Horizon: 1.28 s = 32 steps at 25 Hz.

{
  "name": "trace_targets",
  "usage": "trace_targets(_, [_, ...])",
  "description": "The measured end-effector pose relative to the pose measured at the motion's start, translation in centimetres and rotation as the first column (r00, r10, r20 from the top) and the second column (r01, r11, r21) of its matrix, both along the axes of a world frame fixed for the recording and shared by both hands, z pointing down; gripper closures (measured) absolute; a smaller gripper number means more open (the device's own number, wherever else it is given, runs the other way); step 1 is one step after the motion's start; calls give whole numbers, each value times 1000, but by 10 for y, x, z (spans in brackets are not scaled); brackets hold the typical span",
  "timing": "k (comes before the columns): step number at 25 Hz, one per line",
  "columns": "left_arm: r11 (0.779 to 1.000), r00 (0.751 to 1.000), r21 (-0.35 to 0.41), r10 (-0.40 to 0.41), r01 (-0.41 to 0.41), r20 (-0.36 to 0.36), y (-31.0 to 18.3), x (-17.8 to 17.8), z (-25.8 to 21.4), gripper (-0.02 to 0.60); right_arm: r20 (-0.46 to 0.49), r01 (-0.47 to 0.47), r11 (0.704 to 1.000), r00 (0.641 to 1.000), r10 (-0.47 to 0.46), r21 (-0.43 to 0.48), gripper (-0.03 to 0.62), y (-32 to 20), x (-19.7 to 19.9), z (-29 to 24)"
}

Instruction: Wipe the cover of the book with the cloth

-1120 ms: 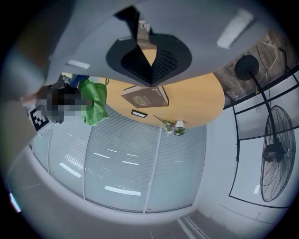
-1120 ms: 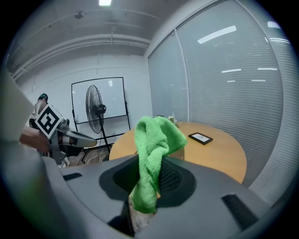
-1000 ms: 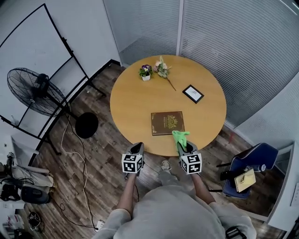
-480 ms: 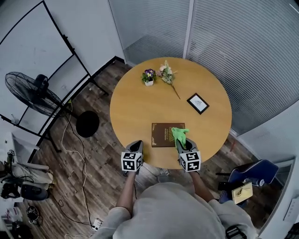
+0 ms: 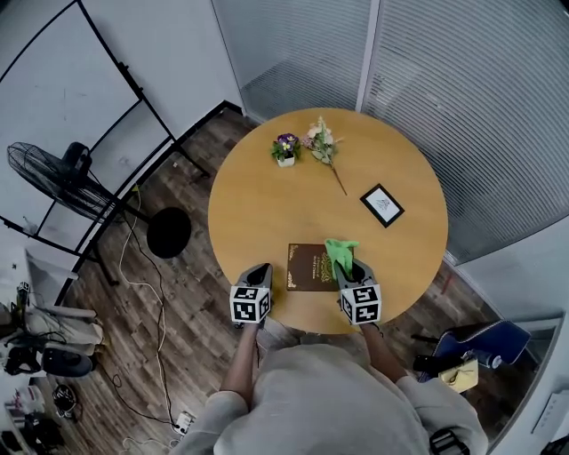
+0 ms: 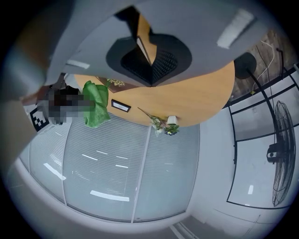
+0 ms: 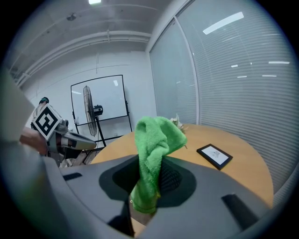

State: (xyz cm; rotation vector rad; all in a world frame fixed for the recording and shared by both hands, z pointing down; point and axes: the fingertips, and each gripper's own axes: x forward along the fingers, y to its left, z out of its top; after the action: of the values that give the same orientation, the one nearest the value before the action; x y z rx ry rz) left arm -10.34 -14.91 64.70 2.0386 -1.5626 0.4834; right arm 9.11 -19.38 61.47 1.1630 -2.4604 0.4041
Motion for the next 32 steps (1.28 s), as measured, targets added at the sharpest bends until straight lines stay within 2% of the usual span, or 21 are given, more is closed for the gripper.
trace_targets(18, [999, 1000, -34, 21, -21, -4, -18, -8, 14, 572, -20, -12, 999, 1000, 11, -46, 496, -14, -13, 16])
trace_targets(32, [992, 991, -31, 124, -126, -58, -38, -33, 24, 572, -78, -112, 992, 991, 107, -60, 496, -16, -49, 14])
